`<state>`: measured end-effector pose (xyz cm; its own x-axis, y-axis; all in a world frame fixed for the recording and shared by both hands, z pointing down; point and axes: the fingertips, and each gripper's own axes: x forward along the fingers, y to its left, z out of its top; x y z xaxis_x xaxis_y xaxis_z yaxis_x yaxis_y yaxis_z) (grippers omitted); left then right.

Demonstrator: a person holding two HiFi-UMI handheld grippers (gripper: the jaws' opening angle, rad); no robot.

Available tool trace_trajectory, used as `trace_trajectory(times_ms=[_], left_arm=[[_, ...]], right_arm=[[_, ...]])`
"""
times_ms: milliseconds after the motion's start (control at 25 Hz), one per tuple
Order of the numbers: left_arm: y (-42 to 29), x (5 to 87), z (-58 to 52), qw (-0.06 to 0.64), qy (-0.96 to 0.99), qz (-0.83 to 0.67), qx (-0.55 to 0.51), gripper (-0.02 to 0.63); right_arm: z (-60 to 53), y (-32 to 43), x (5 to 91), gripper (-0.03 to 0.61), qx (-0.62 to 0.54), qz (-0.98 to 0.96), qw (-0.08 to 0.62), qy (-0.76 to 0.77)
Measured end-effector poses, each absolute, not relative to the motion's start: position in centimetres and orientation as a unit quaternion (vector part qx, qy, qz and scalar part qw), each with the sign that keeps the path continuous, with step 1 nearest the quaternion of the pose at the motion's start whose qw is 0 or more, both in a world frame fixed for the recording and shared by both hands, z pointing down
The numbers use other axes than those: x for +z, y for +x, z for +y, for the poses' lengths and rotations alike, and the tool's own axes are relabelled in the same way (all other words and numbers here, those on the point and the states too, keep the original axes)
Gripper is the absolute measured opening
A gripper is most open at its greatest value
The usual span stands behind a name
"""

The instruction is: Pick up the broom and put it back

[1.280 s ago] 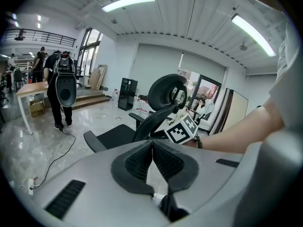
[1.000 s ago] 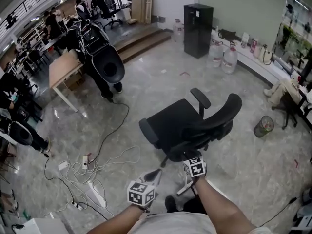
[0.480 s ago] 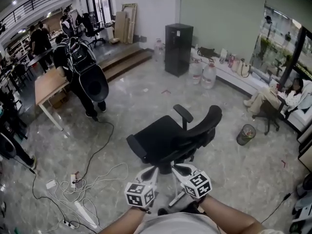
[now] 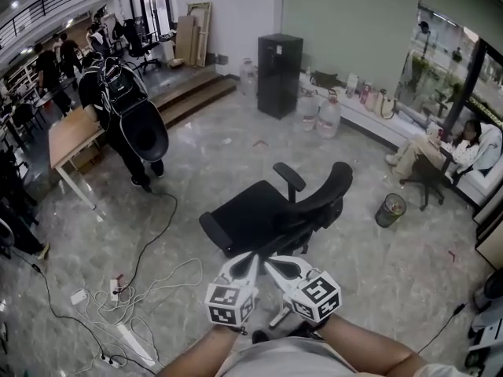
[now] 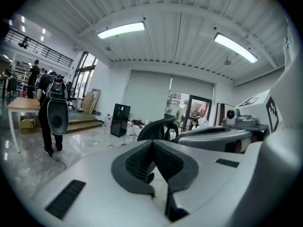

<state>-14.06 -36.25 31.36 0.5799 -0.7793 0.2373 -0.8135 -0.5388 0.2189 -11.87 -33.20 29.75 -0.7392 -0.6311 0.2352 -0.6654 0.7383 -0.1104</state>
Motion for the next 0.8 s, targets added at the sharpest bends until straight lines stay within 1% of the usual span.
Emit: trace_trajectory(times_ms=[200, 800], left_arm=[[-14.3, 32.3, -35.9, 0.159, 0.873, -0.457, 0.062, 0.008], [-14.3, 32.9, -34.9, 0.165, 0.873, -0.455, 0.066, 0.007]], right_arm=[[-33.3, -11.9, 29.7, 0.000, 0.077, -0.926, 0.093, 0.358], [-32.7, -12.0, 29.7, 0.001, 0.078, -0.923, 0.086, 0.367]])
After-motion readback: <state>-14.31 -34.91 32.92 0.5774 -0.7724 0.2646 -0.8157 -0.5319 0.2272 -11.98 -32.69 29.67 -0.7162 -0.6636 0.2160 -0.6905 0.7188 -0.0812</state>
